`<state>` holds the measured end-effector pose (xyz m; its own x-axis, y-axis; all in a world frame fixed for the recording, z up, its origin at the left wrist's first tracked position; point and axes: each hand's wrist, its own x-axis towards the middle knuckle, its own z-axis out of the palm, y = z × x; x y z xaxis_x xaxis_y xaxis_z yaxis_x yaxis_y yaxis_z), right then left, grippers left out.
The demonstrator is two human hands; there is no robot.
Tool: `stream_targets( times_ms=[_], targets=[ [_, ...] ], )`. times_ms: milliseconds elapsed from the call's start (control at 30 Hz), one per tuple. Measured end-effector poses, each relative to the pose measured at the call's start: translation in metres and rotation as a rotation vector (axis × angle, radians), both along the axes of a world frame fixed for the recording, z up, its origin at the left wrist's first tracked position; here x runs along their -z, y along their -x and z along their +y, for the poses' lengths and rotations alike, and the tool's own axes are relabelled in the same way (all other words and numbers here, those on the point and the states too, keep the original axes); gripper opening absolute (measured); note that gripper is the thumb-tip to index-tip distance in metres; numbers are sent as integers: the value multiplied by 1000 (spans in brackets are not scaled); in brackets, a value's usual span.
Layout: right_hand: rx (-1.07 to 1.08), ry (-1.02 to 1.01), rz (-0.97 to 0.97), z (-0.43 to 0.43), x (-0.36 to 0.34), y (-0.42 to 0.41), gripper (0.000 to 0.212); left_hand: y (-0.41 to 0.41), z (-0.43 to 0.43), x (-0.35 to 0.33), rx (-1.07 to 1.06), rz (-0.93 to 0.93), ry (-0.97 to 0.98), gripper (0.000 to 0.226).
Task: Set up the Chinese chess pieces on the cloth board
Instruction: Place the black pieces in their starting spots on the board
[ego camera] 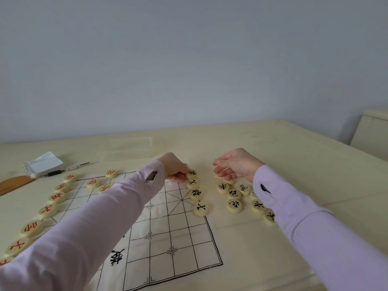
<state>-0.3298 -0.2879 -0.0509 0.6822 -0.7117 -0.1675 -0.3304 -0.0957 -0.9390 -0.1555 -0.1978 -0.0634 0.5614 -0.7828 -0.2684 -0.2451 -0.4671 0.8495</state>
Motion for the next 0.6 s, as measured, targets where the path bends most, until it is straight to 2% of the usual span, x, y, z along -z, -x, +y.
stream_targets(
  times_ms=[133,233,300,433,600],
  targets=[
    [8,0,3,-2,1,3,26,-1,-1,0,7,-104,-49,11],
    [20,-3,-14,-3,0,7,26,1,0,-1,-19,-189,-7,3],
    [30,9,-20,-3,-1,12,25,3,0,-2,-46,-224,57,15],
    [59,61,-14,-7,-1,29,24,14,1,-10,-48,-230,179,9],
    [98,137,15,-10,-1,51,20,34,3,-15,66,-213,217,8]
  ],
)
